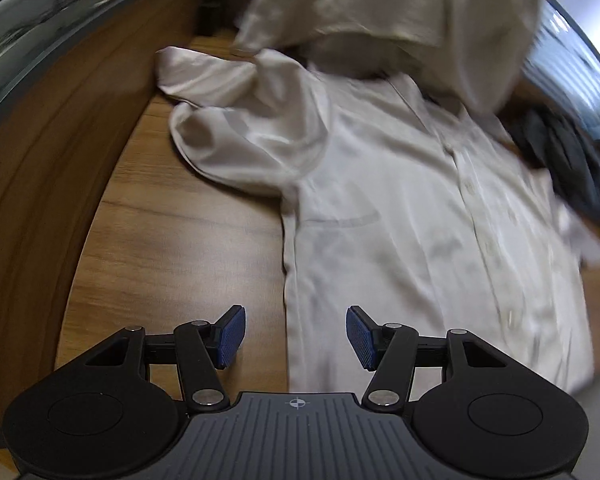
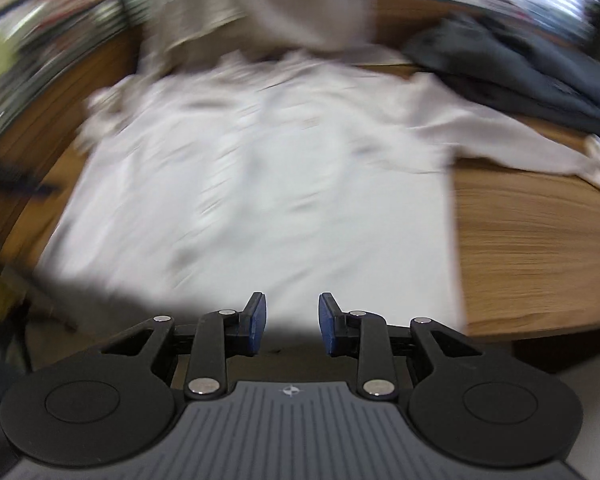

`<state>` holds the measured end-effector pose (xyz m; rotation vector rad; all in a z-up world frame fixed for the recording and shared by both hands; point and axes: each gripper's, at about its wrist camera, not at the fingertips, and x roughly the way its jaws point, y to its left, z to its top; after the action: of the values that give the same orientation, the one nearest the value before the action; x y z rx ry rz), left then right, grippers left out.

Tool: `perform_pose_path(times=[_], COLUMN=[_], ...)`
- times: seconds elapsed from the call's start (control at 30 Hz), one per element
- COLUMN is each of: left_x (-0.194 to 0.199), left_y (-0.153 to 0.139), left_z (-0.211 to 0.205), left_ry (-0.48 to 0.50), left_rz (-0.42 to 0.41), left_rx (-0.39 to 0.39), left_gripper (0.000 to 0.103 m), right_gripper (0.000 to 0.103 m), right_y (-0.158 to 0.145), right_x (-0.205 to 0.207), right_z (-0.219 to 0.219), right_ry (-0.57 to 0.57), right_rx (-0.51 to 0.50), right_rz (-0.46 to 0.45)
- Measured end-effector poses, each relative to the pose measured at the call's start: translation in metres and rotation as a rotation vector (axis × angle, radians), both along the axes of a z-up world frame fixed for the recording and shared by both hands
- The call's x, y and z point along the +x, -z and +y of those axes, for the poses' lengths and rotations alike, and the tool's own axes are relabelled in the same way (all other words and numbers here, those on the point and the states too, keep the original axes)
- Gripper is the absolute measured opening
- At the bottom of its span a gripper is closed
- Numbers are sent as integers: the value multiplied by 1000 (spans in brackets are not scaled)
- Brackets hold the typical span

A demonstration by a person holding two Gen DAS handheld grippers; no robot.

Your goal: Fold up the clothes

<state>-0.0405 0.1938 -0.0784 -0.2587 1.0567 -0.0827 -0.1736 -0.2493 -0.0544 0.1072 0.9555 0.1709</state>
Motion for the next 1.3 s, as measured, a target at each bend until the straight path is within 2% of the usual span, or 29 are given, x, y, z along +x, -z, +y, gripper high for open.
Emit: perform_pose_path(times=[0.13,0.3,0.43,0.63,0.73,0.77,0.8,0.83,0.87,0.93,1.13,1.3], left_x=[20,48,64,76,83,86,88,91,93,97,116,136], left_y=[1,12,20,24,32,34,36,38,40,41,27,22], left_z=[-4,-4,-1,1,3,4,5,5,6,9,17,14], left_ry=[-142,-295,-384,-451,-459,-461,-461,-461,-457,-461,-450,-409], left_rz=[-25,-33,-32,-45,-30,-27,-26,-28,-33,-44,-104,-123], left_rx=[-16,-39,-71,-85,-99,-106,-113,-118,-120,-123,-104,-68], left_gripper=[57,56,56,55,51,47,35,25,7,5,4,4], right_gripper=[34,40,41,41,39,39,38,33,20,5,4,2], right_y=[5,28,56,99,104,103,103,104,104,105,93,84], right_x=[45,106,150,187,196,199,202,205,208,214,220,235], right_z=[-58,-120,-158,-191,-183,-180,-177,-174,-172,-167,-163,-171], right_ry=[173,330,441,620,620,621,622,623,627,634,659,626], right_rx=[111,238,339,586,586,580,574,565,551,523,459,401], right_rz=[12,40,88,172,171,166,161,156,154,146,64,57])
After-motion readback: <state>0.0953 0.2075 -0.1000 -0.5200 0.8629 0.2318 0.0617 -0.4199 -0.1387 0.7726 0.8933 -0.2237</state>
